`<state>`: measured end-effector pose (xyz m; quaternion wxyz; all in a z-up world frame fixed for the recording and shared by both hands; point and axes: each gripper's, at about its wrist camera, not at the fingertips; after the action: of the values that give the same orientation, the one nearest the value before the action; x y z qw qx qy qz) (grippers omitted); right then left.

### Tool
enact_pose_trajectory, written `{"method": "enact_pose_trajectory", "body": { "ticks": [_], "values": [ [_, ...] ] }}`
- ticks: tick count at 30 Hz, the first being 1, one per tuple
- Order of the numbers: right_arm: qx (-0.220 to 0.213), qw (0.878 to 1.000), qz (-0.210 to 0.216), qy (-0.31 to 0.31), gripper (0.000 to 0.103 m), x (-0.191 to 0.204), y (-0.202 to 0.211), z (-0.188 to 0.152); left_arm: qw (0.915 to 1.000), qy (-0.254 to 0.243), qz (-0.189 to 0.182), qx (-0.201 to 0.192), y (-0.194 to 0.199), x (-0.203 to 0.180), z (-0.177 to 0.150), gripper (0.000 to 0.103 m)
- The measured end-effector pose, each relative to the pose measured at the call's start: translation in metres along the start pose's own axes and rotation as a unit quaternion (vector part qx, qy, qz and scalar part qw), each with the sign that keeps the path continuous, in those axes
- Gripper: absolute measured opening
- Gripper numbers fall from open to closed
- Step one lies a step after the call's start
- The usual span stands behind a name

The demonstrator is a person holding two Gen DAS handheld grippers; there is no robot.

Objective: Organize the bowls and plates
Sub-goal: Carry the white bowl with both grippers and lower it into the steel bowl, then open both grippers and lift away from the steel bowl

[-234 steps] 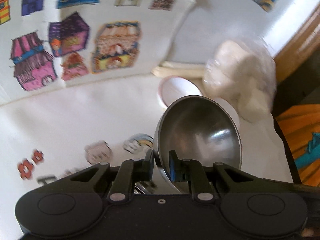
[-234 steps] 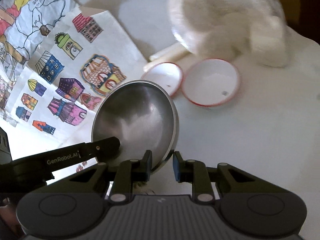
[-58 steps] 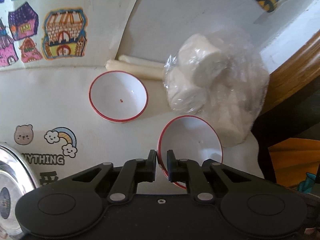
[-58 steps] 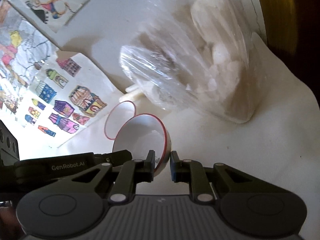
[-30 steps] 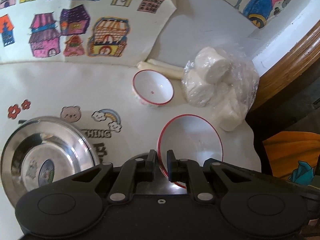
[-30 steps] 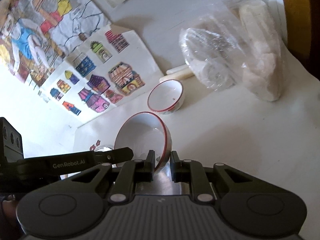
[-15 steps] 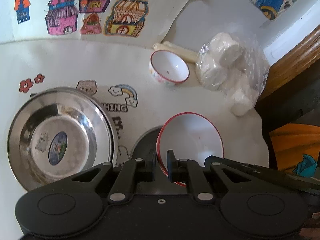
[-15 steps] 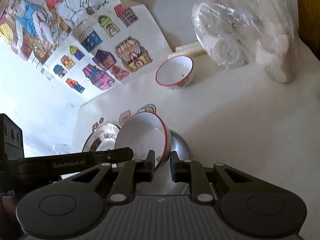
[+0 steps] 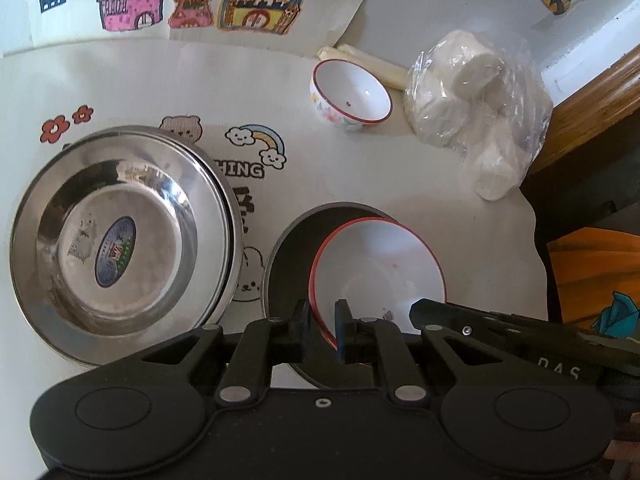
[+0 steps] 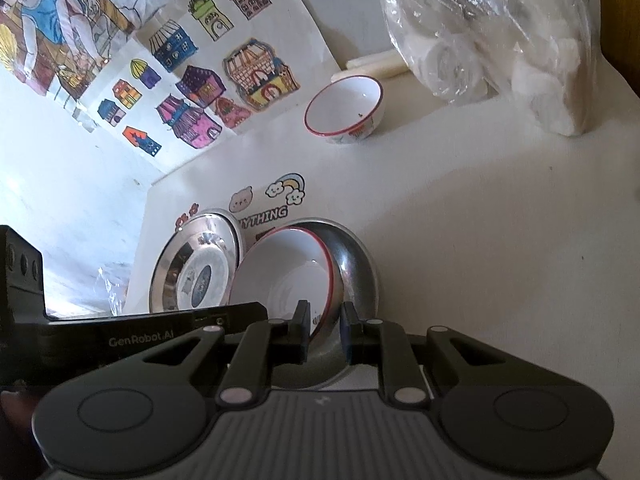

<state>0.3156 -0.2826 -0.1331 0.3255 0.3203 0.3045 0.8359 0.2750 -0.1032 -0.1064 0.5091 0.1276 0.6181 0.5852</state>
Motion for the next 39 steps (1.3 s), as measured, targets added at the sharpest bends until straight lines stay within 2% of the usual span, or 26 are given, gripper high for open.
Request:
{"method": "enact_pose_trajectory", "body": {
  "ticks": [18,35,39],
  "values": [
    [0.026,1.0,-0.008,0.01,0.017,0.0,-0.016,0.008,0.9996,0.012,0.019,0.017,-0.011,0.0,0.005,0.015],
    [0.027,1.0,-0.009,0.012,0.018,0.0,-0.02,0.007,0.9994,0.015,0.026,0.018,-0.015,-0.001,0.005,0.019],
    [0.025,1.0,-0.007,0.011,0.019,0.0,-0.019,0.006,0.9994,0.014,0.027,0.017,-0.013,-0.003,0.004,0.022]
  ]
}}
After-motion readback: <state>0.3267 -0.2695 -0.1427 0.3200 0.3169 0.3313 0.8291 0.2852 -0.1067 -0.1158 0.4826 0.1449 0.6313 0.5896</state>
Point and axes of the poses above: each gripper's, at about its wrist camera, not at the fingertips, and y roughly against the way its jaws point, x to its left, z to its top, and after that the axes turned 15 degrees about y, right-handed
